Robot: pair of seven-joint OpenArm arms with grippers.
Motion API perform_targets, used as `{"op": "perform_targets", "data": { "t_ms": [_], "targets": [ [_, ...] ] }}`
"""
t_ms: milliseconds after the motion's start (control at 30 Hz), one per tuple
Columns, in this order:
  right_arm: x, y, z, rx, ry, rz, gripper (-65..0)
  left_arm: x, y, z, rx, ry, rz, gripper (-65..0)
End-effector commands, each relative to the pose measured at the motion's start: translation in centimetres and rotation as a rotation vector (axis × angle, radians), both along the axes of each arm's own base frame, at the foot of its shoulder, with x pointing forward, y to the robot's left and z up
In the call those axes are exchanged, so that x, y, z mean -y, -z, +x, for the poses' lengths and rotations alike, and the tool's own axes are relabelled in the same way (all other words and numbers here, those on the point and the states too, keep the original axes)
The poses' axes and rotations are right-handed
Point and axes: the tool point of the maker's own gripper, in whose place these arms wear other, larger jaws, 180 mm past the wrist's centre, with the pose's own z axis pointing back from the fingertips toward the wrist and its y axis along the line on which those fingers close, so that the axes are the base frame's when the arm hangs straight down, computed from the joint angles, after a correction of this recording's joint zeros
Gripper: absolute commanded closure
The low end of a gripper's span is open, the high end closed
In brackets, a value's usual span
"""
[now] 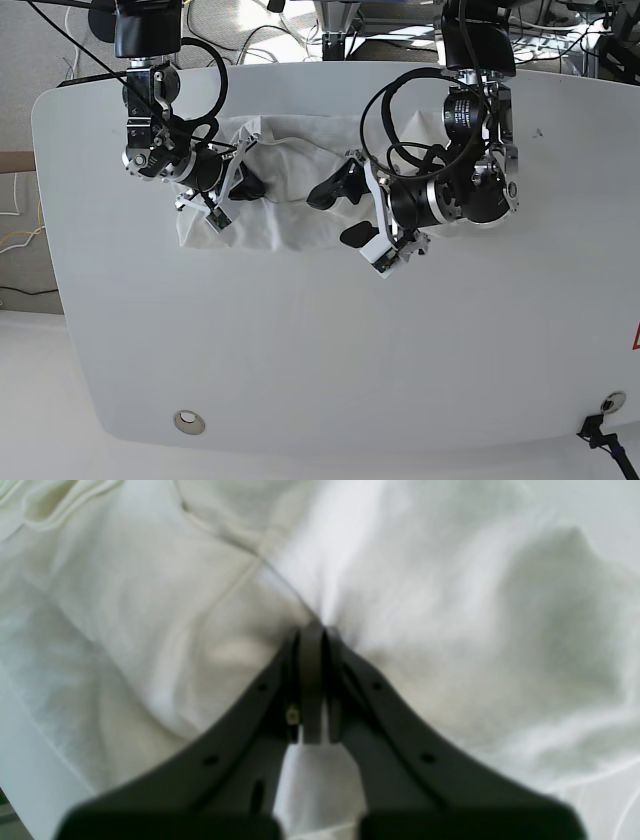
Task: Fold the T-shirt properly
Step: 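Grasp the strip's other end with the left gripper and fold it inward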
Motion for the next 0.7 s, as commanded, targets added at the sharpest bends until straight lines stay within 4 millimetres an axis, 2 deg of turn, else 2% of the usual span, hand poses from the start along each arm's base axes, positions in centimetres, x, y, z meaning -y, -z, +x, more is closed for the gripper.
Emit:
{"op": "perform_targets", "data": {
  "t_ms": [0,167,267,367,467,667],
  "targets": [
    [2.0,2.4,-2.0,-0.103,-0.02,-0.139,0.0,-1.2,-1.0,0.9,0.051,-0.011,0.022,-44.6],
    [2.0,2.4,-2.0,-0.103,-0.02,-0.139,0.0,-8.3,0.4,1.5,0.045,-0.094,0.172,-44.6],
    [2.0,2.4,-2.0,-0.103,-0.02,-0.139,0.0,-11.1,1.7,0.4,0.008,-0.125,0.221,-44.6],
    [1.3,2.4,-2.0,-0.103,-0.02,-0.122,0.0,-12.0,2.8,-0.8,-0.03,-0.127,0.248,-44.6],
    [1.0,2.3,-1.9,-0.101,-0.02,-0.115,0.0,-11.8,3.9,-2.2,-0.067,-0.116,0.249,-44.6],
    [1.0,2.3,-1.9,-0.101,-0.02,-0.115,0.0,-10.0,5.7,-4.6,-0.127,-0.045,0.248,-44.6]
  ]
}}
